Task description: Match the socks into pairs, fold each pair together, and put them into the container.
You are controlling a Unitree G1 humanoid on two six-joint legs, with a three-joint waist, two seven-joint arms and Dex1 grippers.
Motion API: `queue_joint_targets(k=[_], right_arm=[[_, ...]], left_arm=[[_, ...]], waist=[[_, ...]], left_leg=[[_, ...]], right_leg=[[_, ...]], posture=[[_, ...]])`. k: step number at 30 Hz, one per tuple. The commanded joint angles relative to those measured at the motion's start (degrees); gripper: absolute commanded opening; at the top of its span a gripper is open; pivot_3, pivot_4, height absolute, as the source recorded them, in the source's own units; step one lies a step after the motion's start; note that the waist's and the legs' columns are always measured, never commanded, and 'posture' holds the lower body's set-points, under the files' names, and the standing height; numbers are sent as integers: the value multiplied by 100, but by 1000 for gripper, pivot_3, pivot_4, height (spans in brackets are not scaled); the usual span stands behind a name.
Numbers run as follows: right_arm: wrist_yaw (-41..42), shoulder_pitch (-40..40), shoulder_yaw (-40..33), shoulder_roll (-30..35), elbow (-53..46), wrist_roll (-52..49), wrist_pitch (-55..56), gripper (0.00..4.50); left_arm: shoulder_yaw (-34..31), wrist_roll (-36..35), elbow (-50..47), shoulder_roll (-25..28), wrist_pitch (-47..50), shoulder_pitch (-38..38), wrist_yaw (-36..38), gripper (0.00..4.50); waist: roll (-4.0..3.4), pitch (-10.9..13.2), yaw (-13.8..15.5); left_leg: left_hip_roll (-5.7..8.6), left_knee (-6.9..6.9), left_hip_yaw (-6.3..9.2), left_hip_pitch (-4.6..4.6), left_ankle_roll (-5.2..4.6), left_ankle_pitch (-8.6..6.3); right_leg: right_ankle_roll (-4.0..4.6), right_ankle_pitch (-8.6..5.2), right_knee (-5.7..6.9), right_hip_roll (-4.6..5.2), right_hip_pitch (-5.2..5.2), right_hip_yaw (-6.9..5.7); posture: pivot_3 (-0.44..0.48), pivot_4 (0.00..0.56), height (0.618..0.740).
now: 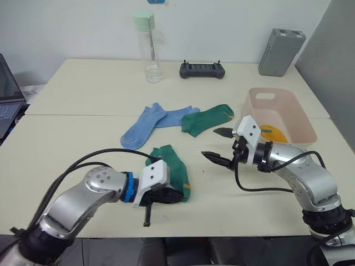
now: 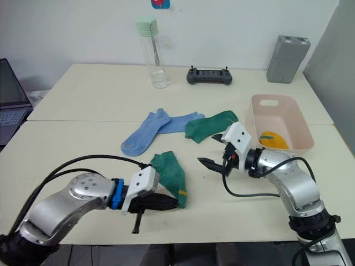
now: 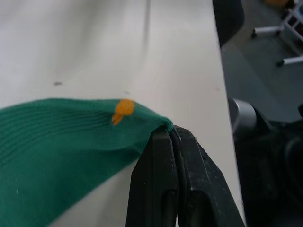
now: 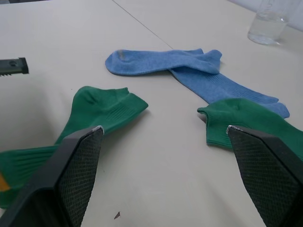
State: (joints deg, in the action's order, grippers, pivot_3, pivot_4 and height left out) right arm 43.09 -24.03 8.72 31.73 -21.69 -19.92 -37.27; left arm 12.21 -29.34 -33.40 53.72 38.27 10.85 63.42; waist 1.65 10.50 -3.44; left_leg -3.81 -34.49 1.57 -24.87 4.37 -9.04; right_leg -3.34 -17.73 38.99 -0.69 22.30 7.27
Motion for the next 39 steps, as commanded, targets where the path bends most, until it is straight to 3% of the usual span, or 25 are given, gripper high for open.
queue_joint_targets(k=[1,5,11,18,21,27,32,39], right_arm=[[204,-305,413,-101,524,291,335,4500],[407,-869,860,-533,1501,531,553,4500],[636,-1907,1222,-1425,3291,765,513,4500],[949,-2375,1344,-1971,4578,974,714,4500],[989,-2504,1311,-2213,5025,1073,807,3888],[895,-2913,1096,-2574,5987,1280,1156,1869],[1277,-2924,1177,-2590,6096,1392,1415,44],[1488,-2671,961,-2416,5440,1334,1265,18]], left_arm=[[-204,135,-292,500,-416,-139,477,24],[-136,489,-265,847,-857,-269,711,24],[-23,580,-342,631,-720,-46,506,24],[-54,571,-476,546,-591,-170,352,24],[-35,615,-451,548,-633,-178,354,0],[-21,700,-341,554,-796,-243,417,0],[-3,761,-260,540,-930,-289,459,0],[-119,855,-80,587,-1183,-450,554,0]], waist=[[0,0,-11],[-3,2,-63],[-2,3,-89],[-3,3,-97],[-3,3,-130],[-3,3,-172],[-4,3,-161],[-5,4,-157]], left_leg=[[1,-1,-3,1,0,0],[-2,-6,-9,5,-1,0],[-1,-6,-6,2,0,0],[-1,20,4,-1,0,0],[-1,21,6,0,0,0],[-4,20,5,7,-1,0],[-4,20,6,7,0,0],[-4,21,7,6,0,0]], right_leg=[[4,-2,0,1,0,3],[1,0,2,1,1,7],[-2,3,4,1,0,1],[-11,13,5,-3,4,-6],[-12,13,6,-4,4,-6],[-17,14,10,-7,2,-6],[-15,14,10,-8,1,-5],[-14,13,10,-9,2,-6]], posture=[[0,150,740],[0,150,740],[0,150,740],[0,150,740],[0,150,740],[0,150,740],[0,150,740],[0,150,740]])
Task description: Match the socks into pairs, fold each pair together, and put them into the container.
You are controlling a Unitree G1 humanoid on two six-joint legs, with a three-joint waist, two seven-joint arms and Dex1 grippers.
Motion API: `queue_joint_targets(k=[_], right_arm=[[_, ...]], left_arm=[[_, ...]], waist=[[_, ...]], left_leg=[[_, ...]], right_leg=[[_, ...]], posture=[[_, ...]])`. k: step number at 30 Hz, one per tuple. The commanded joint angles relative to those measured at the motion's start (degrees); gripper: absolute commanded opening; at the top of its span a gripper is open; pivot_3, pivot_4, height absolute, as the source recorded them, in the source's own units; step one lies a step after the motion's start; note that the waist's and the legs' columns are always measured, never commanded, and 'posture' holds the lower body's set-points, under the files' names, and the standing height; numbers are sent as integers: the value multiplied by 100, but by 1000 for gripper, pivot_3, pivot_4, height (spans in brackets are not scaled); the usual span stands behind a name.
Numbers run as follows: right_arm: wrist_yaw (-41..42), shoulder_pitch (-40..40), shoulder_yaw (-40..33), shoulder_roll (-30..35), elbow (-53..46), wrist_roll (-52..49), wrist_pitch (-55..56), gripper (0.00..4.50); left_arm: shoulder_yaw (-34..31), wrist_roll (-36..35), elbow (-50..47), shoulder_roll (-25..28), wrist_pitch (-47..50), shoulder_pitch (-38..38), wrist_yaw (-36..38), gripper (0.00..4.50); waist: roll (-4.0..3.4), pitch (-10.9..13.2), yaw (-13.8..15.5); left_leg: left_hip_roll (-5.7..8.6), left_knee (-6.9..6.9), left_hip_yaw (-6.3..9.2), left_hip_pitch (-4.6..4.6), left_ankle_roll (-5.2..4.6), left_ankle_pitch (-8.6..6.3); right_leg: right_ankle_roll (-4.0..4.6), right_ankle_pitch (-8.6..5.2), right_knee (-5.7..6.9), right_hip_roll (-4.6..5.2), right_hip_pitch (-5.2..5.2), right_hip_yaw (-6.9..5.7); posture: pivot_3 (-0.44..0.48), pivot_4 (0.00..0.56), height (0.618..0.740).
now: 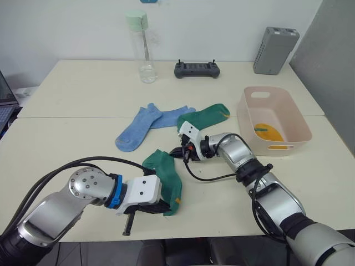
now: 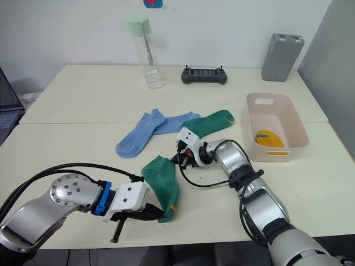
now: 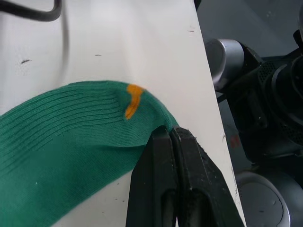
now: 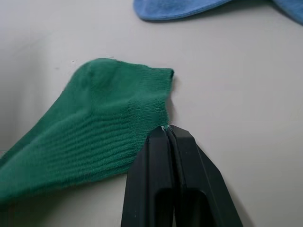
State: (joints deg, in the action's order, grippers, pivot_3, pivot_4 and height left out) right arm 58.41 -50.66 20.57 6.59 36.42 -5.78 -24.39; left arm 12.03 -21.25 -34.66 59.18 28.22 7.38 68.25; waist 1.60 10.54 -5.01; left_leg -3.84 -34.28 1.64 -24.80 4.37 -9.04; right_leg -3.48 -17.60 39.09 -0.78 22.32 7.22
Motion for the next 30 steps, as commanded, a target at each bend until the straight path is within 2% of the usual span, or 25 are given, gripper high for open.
queue_joint_targets(k=[1,4,8,12,15,16,18,21,30], right_arm=[[-120,18,-322,155,-452,-94,-44,18],[-219,202,-640,455,-904,-223,-284,18],[-193,753,-856,924,-2059,-463,-918,18],[-387,1331,-1037,1270,-3215,-684,-1569,18],[-723,1808,-1350,1434,-4128,-941,-2178,18],[-864,2049,-1512,1486,-4541,-1066,-2425,18],[-1203,2384,-1749,1469,-5113,-1235,-2796,18],[-1746,2577,-2017,1277,-5521,-1350,-3007,18],[-3144,2744,-2613,423,-6571,-1733,-3314,18]], left_arm=[[-150,53,87,69,-233,-142,89,0],[-339,46,237,138,-369,-200,137,0],[-565,75,410,279,-620,-276,271,0],[-672,416,821,364,-1185,-169,356,0],[-721,855,1338,396,-1946,98,365,0],[-657,1257,1694,420,-2620,308,304,0],[-588,1614,2211,362,-3335,668,273,0],[-508,1828,2840,133,-3899,1173,194,0],[-643,2389,4381,-636,-5600,2676,-773,0]], waist=[[0,0,1],[0,0,27],[0,0,54],[-1,1,38],[-1,1,34],[0,0,38],[0,0,59],[0,0,63],[1,-1,54]], left_leg=[[0,0,0,0,0,0],[0,0,0,0,0,0],[2,-1,1,-1,0,0],[0,7,0,0,0,0],[0,9,-1,0,0,0],[0,9,0,-2,0,0],[0,9,1,-2,0,0],[3,8,-4,-2,0,0],[3,5,-2,-8,0,1]], right_leg=[[0,0,1,0,0,0],[-1,0,1,0,0,1],[0,-1,-2,2,-1,0],[6,-5,-1,2,2,0],[5,-7,-1,2,4,1],[4,-7,-1,2,4,0],[3,-8,-1,2,4,-1],[-2,-7,-4,4,3,4],[-7,0,-2,1,3,3]], posture=[[0,150,740],[0,150,740],[0,150,740],[0,150,740],[0,150,740],[0,150,740],[0,150,740],[0,150,740],[0,150,740]])
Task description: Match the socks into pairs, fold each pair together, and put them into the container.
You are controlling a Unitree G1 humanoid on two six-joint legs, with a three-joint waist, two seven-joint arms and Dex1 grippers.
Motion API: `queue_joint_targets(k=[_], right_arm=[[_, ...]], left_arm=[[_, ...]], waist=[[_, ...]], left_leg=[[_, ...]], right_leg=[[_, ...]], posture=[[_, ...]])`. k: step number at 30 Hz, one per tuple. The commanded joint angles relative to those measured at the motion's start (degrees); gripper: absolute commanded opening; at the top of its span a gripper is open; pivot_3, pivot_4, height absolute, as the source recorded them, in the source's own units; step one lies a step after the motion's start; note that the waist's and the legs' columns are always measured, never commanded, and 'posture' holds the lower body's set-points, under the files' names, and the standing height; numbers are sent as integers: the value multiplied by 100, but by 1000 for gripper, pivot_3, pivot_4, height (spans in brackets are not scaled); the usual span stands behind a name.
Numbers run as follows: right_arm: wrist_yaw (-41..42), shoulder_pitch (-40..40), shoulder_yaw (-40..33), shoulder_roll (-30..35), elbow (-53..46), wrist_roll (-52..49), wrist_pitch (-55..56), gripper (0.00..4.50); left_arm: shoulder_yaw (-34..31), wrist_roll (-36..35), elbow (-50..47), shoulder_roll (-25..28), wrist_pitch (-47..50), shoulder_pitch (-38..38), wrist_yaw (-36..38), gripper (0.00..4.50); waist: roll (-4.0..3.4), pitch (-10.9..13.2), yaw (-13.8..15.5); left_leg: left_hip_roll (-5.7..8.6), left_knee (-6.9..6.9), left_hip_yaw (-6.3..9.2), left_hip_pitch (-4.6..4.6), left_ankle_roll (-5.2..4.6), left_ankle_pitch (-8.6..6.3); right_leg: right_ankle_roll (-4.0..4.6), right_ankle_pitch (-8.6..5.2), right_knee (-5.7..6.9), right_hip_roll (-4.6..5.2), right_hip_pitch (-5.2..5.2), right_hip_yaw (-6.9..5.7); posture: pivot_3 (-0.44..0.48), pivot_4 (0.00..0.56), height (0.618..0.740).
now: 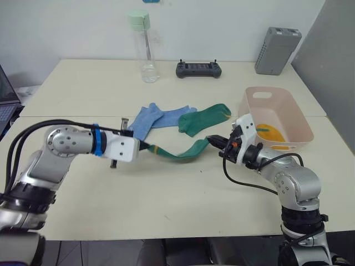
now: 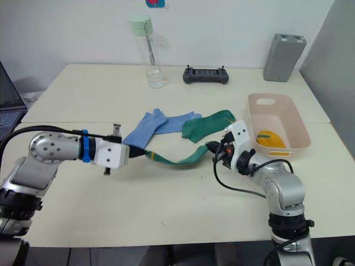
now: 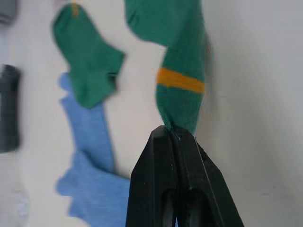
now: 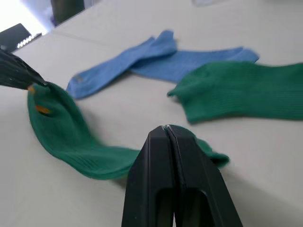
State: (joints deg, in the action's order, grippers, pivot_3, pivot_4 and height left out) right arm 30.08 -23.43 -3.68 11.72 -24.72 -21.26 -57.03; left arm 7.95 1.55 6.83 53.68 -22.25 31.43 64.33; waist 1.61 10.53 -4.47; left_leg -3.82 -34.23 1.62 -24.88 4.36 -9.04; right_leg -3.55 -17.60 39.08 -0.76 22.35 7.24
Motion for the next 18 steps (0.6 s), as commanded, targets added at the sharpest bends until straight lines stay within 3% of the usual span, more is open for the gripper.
queue_joint_targets(k=[1,7,13,18], right_arm=[[-443,65,-232,-195,-539,-229,-22,18],[-1039,533,-163,-423,-800,-216,-3,18],[-948,1426,235,-53,-1244,-510,-427,18],[-1076,1699,158,-59,-1606,-962,-994,18]], left_arm=[[-255,133,308,-120,-676,331,-470,0],[-189,317,345,-53,-1004,-312,-696,0],[-305,381,-77,-76,-953,-1402,-989,0],[-454,225,-346,25,-921,-1983,-1038,0]], waist=[[0,0,1],[-1,-1,-34],[-1,-1,-24],[2,-3,-22]], left_leg=[[1,1,0,-1,0,0],[0,9,0,0,0,0],[-3,14,2,1,0,0],[-12,8,-12,6,0,2]], right_leg=[[1,1,0,0,0,0],[16,9,1,1,0,1],[23,6,2,2,2,-3],[2,-5,1,5,-5,-1]], posture=[[0,150,740],[0,150,740],[0,150,740],[0,150,740]])
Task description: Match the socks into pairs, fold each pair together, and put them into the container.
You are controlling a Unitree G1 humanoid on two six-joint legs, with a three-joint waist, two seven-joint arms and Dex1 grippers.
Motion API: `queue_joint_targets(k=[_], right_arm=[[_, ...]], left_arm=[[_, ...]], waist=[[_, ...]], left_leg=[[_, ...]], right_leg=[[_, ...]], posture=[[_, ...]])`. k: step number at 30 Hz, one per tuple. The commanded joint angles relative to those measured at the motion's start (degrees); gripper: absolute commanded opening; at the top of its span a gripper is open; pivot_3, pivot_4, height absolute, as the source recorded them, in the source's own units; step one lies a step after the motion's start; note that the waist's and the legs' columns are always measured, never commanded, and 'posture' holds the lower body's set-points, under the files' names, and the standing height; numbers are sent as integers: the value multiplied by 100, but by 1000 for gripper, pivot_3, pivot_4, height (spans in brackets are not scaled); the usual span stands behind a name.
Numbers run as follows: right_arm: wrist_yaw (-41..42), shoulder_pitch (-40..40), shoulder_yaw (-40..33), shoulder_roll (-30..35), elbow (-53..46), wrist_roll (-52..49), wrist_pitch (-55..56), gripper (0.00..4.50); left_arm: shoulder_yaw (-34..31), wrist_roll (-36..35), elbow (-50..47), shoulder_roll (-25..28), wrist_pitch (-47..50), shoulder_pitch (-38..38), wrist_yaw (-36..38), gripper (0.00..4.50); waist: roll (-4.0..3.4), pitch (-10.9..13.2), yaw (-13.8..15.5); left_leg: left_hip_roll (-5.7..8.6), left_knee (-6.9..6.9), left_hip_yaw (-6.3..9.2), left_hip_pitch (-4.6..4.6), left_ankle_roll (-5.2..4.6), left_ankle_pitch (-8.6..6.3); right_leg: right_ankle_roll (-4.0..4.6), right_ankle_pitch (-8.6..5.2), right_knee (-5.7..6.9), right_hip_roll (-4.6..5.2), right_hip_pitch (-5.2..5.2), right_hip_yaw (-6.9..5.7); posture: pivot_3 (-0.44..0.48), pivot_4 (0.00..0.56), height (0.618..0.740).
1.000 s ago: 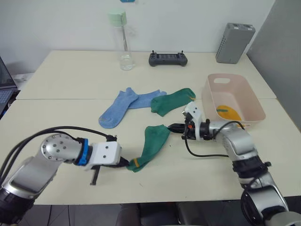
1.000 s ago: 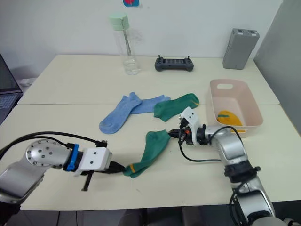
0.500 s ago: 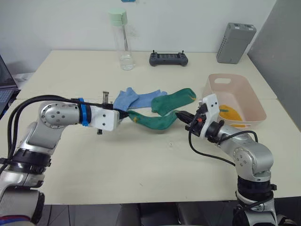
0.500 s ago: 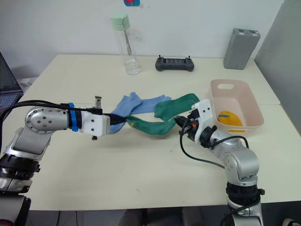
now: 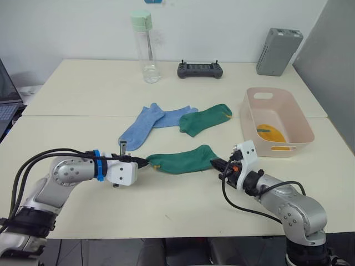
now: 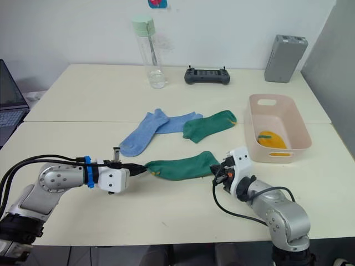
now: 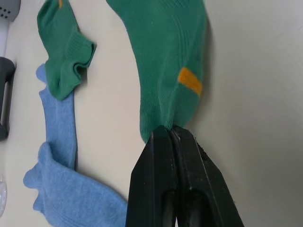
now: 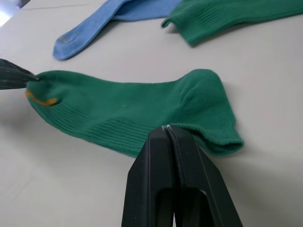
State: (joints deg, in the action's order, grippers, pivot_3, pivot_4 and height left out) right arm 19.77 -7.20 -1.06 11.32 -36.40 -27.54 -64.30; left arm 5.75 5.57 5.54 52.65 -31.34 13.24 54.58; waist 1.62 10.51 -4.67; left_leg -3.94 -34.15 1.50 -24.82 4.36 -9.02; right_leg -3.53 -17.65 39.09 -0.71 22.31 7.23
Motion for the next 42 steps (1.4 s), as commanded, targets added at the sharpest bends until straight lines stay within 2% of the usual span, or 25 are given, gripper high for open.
queue_joint_targets(k=[1,5,6,7,9,15,17,18,20,21,25,28,31,36,38,40,42], right_arm=[[-42,109,-110,-8,-504,-437,-385,18],[13,111,-149,103,-639,-761,-745,18],[40,113,-159,157,-670,-852,-820,5],[93,123,-155,281,-698,-896,-834,203],[349,144,-235,652,-742,-1064,-812,689],[1275,155,-583,1915,-716,-1715,-754,2805],[1670,116,-508,2411,-697,-1751,-540,3482],[1941,91,-333,2731,-705,-1553,-169,3914],[2372,-16,38,3188,-575,-1077,613,4499],[2594,-121,306,3344,-442,-717,1191,4500],[3305,-478,1205,3704,173,432,2934,4500],[3879,-877,1827,3776,860,1240,4216,4500],[4267,-1162,2220,3783,1444,1819,5108,4500],[4429,-1417,2566,3553,2061,2456,5956,4500],[4443,-1464,2624,3461,2213,2640,6162,4121],[4418,-1526,2674,3351,2389,2809,6358,3621],[4413,-1598,2759,3231,2601,2984,6531,2869]], left_arm=[[-248,-241,-241,141,-2,-260,-37,0],[-259,-494,-333,156,144,-449,86,0],[-296,-604,-367,144,196,-500,98,187],[-325,-764,-429,149,357,-573,169,396],[-416,-1012,-455,199,464,-768,295,916],[-853,-1951,-369,461,929,-1178,901,2768],[-1007,-2302,-381,476,1297,-1222,1074,3347],[-1097,-2595,-493,438,1642,-1270,1126,3720],[-1211,-3127,-766,332,2314,-1375,1178,4271],[-1179,-3151,-851,297,2340,-1425,1272,4488],[-922,-2767,-906,116,1980,-1313,1473,4488],[-513,-2304,-775,-120,1702,-900,1552,4488],[-163,-1648,-405,-288,1248,-523,1486,4488],[187,-1125,-90,-362,937,-188,1452,4488],[240,-1003,7,-333,868,-126,1442,4500],[251,-961,104,-340,843,-65,1414,4089],[277,-928,160,-348,837,0,1404,3579]], waist=[[1,-1,-3],[1,-1,-4],[1,-1,-2],[4,-2,0],[4,-2,-3],[4,-2,-5],[3,-2,-3],[4,-3,-3],[4,-2,-5],[5,-3,-5],[6,-3,-8],[6,-3,16],[6,-4,41],[6,-3,57],[5,-3,71],[4,-4,80],[4,-4,98]], left_leg=[[-2,0,-1,1,0,0],[-8,0,-6,1,-1,1],[-8,0,-8,1,-1,1],[-8,0,-8,1,-1,1],[-9,0,-10,0,-1,0],[-13,6,-7,1,-1,0],[-18,5,-7,2,-1,0],[-18,4,-13,3,-1,0],[-20,-1,-16,3,-1,0],[-21,-3,-20,3,-1,0],[-21,-10,-20,4,-1,0],[-20,-15,-20,4,-1,0],[-16,-24,-20,2,-1,0],[-16,-26,-20,2,-1,0],[-16,-25,-19,2,-1,0],[-17,-26,-19,3,-1,0],[-17,-29,-19,4,-1,0]], right_leg=[[0,0,0,0,0,-1],[0,0,1,-1,0,-4],[-1,1,1,-1,0,-3],[-1,0,0,0,0,-3],[2,0,-1,0,0,-3],[13,-9,0,-2,1,-13],[19,-13,-2,-3,0,-16],[32,-20,-3,-2,0,-13],[37,-23,-3,-2,-1,-12],[36,-24,-4,-1,-1,-10],[35,-23,-5,-1,-1,-12],[35,-22,-4,-3,-1,-13],[22,-15,-5,-3,-4,-9],[2,-1,-1,-4,-5,-8],[2,-1,1,-5,-4,-9],[1,-1,2,-6,-5,-9],[-3,1,3,-6,-6,-9]], posture=[[0,150,740],[0,150,740],[0,150,740],[0,150,740],[0,150,740],[0,150,740],[0,150,740],[0,150,740],[0,150,740],[0,150,740],[0,150,740],[0,150,740],[0,150,740],[0,150,740],[0,150,740],[0,150,740],[0,150,740]])
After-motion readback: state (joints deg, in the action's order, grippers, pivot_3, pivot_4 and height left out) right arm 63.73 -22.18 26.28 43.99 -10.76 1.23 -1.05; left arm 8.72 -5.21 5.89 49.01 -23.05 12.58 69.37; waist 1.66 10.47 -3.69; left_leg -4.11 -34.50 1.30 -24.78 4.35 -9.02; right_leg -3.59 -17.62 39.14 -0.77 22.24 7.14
